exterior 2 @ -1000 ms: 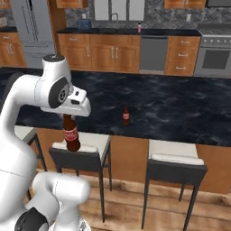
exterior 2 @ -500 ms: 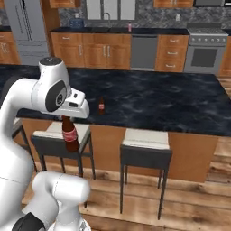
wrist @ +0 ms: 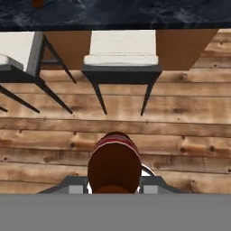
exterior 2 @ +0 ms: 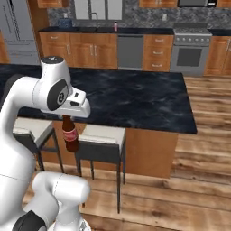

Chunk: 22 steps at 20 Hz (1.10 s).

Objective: Place the large bottle from the dining counter next to the other large bottle outside the sink, and place the small bottle from the dining counter next to the other small bottle inside the sink.

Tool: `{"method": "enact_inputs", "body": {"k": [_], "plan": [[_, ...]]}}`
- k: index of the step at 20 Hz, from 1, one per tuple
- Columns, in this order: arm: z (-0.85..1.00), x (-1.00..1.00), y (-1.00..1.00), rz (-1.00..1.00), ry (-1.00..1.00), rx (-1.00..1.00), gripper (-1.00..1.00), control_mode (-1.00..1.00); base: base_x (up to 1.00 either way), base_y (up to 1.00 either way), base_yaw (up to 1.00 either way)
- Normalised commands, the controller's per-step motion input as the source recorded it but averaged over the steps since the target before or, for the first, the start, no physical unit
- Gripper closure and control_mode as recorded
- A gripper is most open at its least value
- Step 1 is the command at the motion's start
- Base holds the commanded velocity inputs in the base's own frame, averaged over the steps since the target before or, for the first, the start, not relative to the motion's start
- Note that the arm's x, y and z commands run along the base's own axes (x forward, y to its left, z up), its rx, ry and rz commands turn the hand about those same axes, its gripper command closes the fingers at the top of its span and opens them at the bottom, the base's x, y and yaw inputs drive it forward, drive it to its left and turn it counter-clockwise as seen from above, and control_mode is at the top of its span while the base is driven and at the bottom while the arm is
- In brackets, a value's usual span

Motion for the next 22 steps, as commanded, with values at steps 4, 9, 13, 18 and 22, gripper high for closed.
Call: {"method": "enact_inputs", "body": {"k": [4,9,13,18,22], "plan": [[0.0,0.0,0.0,0.0,0.0,0.0,1.0,1.0,0.0,-1.0,0.07],[0.0,0.0,0.0,0.0,0.0,0.0,1.0,1.0,0.06,-1.0,0.08],[0.0,0.0,0.0,0.0,0.0,0.0,1.0,1.0,0.15,-1.0,0.09],[0.0,0.0,0.0,0.0,0.0,0.0,1.0,1.0,0.33,-1.0,0.09],[0.0,0.0,0.0,0.0,0.0,0.0,1.0,1.0,0.47,-1.0,0.08]]}}
